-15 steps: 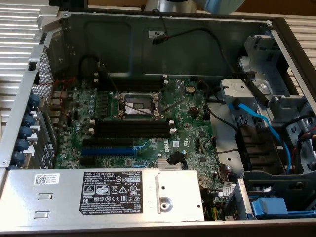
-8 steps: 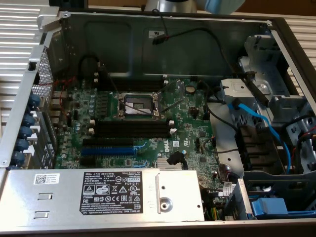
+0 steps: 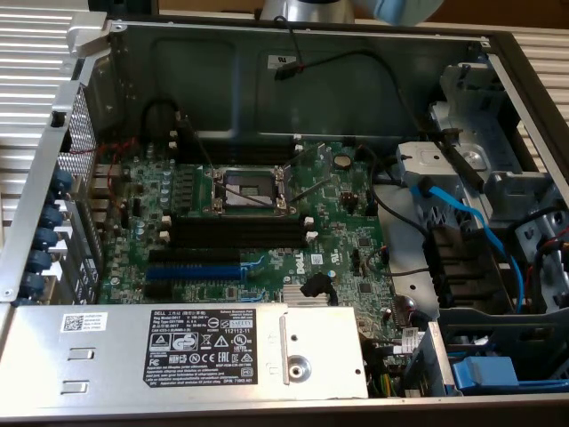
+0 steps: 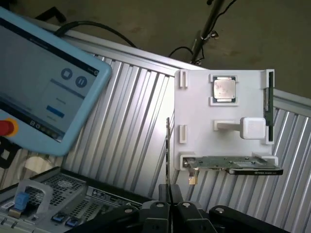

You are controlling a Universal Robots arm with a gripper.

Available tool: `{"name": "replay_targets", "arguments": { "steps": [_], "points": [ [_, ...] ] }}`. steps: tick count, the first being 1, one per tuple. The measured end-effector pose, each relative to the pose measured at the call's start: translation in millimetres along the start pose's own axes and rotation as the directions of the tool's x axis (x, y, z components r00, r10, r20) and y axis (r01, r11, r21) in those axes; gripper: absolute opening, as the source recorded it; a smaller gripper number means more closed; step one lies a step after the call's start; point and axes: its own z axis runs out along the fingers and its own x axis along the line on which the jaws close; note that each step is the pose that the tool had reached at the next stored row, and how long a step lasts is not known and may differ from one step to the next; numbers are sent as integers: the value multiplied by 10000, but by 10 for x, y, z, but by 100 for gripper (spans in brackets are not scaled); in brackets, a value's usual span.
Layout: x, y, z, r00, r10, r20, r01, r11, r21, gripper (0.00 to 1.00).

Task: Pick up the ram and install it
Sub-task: 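Pick up the ram and move it above insertion slot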

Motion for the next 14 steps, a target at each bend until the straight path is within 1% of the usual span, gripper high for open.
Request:
{"name": "replay_targets", "arguments": {
  "steps": [1, 2, 3, 4, 5, 7, 8, 10, 11, 14],
  "points": [
    [24, -83, -3, 10000, 0, 0, 0, 10000, 0, 12],
    [39, -133, -4, 10000, -2, -6, 2, 10000, -3, 12],
    [39, -132, -3, 10000, -1, -16, 1, 10000, -5, 12],
    [44, -151, -4, 10000, 0, -18, 0, 10000, -7, 12],
    [67, -233, -9, 10000, 0, -18, 0, 10000, -6, 12],
    [93, -322, -25, 10000, 1, -18, -1, 10000, -6, 12],
    [114, -397, -47, 10000, 0, -18, 0, 10000, -6, 12],
    [103, -432, -64, 10000, 1, -18, -1, 10000, -6, 12],
    [77, -468, -81, 10000, 6, -18, -6, 10000, -7, 12],
    [66, -486, -88, 10000, 73, -16, -73, 10000, -10, 12]
  ]
}}
